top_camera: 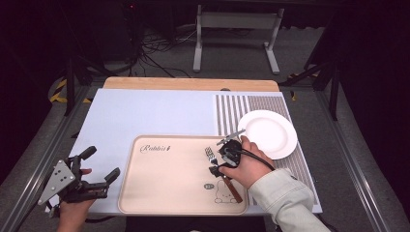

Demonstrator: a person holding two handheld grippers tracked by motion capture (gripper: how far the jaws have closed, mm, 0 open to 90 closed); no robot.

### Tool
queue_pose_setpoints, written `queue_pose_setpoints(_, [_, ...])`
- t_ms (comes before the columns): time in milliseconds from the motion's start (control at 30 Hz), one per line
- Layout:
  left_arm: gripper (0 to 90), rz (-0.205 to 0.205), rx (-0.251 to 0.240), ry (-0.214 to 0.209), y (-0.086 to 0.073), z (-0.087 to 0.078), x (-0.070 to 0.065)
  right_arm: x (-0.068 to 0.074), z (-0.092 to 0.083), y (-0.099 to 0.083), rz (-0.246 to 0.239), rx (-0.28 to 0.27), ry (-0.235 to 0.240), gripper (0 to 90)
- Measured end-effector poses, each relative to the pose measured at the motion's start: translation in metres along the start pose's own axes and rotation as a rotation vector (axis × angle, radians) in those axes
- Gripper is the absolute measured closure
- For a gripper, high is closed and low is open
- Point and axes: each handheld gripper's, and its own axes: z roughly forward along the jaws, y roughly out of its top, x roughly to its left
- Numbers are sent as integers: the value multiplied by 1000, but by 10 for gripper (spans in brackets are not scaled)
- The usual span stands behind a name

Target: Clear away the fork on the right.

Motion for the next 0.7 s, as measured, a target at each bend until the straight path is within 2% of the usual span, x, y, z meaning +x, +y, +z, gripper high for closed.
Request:
queue_pose_setpoints(100, [0,0,0,0,0,0,0,0,-2,2,-35,-21,-11,180])
queue_pose_setpoints(167, [0,-1,0,-1,0,0,0,0,-3,5,-83,-69,-4,189])
queue_pose_setpoints(333, [0,-1,0,-1,0,0,0,-2,-5,9,-132,-144,40,321])
queue_pose_setpoints(433, [0,-2,0,-1,0,0,0,-3,-6,11,-162,-177,63,507])
queue_pose_setpoints(500, [0,-2,0,-1,0,0,0,-4,-6,12,-180,-172,69,668])
queue_pose_setpoints(533, [0,-1,-1,-1,0,0,0,-4,-6,12,-180,-172,69,668])
queue_pose_setpoints(567, [0,-1,0,0,0,0,0,-4,-6,13,-185,-171,71,751])
queue_pose_setpoints(600, [0,-2,-1,-1,0,0,0,-5,-4,14,-197,-161,73,884])
queue_pose_setpoints(700, [0,-2,-2,0,0,0,0,-6,-3,14,-199,-160,92,900])
